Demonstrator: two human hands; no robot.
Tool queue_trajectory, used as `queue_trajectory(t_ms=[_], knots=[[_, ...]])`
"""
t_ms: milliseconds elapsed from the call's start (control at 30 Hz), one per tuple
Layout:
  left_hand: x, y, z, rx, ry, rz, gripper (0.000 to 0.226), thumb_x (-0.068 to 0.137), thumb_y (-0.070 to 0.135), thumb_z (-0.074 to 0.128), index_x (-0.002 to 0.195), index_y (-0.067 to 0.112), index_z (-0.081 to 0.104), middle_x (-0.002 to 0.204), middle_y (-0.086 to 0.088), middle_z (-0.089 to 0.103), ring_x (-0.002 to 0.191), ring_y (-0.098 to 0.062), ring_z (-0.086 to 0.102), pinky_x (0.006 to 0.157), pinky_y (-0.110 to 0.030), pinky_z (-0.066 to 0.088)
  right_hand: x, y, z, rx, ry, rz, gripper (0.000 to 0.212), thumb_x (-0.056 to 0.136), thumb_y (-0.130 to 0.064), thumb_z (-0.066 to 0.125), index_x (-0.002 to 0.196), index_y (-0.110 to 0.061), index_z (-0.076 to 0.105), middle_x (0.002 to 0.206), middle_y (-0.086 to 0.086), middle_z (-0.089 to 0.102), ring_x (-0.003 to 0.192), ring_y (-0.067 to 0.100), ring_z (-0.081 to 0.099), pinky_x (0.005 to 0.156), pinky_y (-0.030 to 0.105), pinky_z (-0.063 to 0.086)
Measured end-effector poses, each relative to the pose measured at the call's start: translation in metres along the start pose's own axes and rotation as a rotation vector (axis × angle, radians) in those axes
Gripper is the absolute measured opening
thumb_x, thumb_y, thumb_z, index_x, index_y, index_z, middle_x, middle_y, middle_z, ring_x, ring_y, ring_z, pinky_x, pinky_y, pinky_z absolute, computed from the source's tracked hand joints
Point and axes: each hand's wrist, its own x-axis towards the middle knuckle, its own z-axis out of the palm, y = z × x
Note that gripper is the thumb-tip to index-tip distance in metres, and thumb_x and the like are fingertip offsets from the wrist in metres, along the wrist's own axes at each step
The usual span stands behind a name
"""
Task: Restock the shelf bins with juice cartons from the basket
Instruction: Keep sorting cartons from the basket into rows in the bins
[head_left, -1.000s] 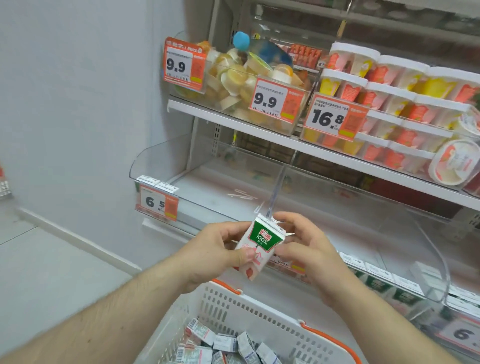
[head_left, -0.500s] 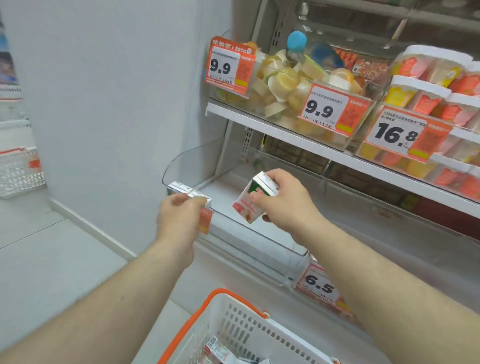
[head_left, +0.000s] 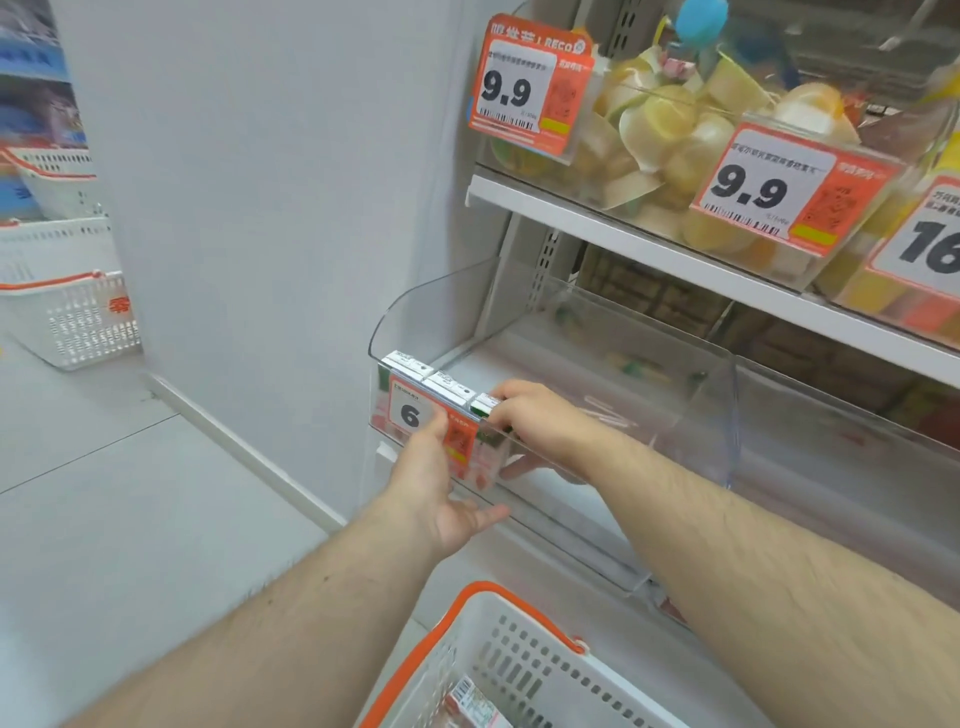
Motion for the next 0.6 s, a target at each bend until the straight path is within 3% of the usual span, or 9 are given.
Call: queue_trajectory(t_ms=[100, 267, 433, 600], knots=[[-0.001, -0.001, 0.001, -0.039, -0.004, 0.016, 0.027, 0.098, 0.045, 0.051, 0.102, 0.022, 0.064, 0.105, -0.008, 0.064, 0.094, -0.023, 0.064, 0.102, -0.063, 0.040, 0.003, 0.006, -0.004, 0.182, -0.066, 0.033, 0.036, 0.082, -0.012, 0.051, 0.112, 0.001, 0.067, 0.089, 0.017, 0.066, 0.079, 0.033, 0.063, 0.088, 0.058, 0.055], [-0.002, -0.002, 0.003, -0.059, -0.017, 0.048, 0.028, 0.098, 0.043, 0.052, 0.115, 0.023, 0.062, 0.118, -0.005, 0.063, 0.088, -0.017, 0.058, 0.103, -0.061, 0.040, 0.004, 0.016, -0.016, 0.398, -0.177, 0.070, 0.034, 0.085, -0.004, 0.050, 0.109, 0.001, 0.073, 0.109, 0.022, 0.070, 0.094, 0.035, 0.065, 0.096, 0.052, 0.051], [-0.002, -0.006, 0.002, -0.060, -0.016, 0.061, 0.032, 0.099, 0.039, 0.053, 0.128, 0.025, 0.056, 0.131, -0.006, 0.057, 0.121, -0.025, 0.052, 0.102, -0.060, 0.040, 0.004, 0.020, -0.017, 0.396, -0.186, 0.067, 0.030, 0.094, -0.002, 0.049, 0.117, -0.002, 0.068, 0.119, 0.019, 0.067, 0.098, 0.030, 0.068, 0.082, 0.041, 0.060], [-0.002, -0.012, -0.005, -0.042, -0.009, 0.041, 0.036, 0.100, 0.029, 0.052, 0.136, 0.027, 0.049, 0.144, -0.008, 0.046, 0.137, -0.040, 0.037, 0.099, -0.056, 0.044, 0.005, 0.018, -0.016, 0.104, -0.144, 0.059, 0.024, 0.100, -0.021, 0.049, 0.115, -0.015, 0.067, 0.108, 0.001, 0.069, 0.099, 0.018, 0.068, 0.082, 0.032, 0.051]])
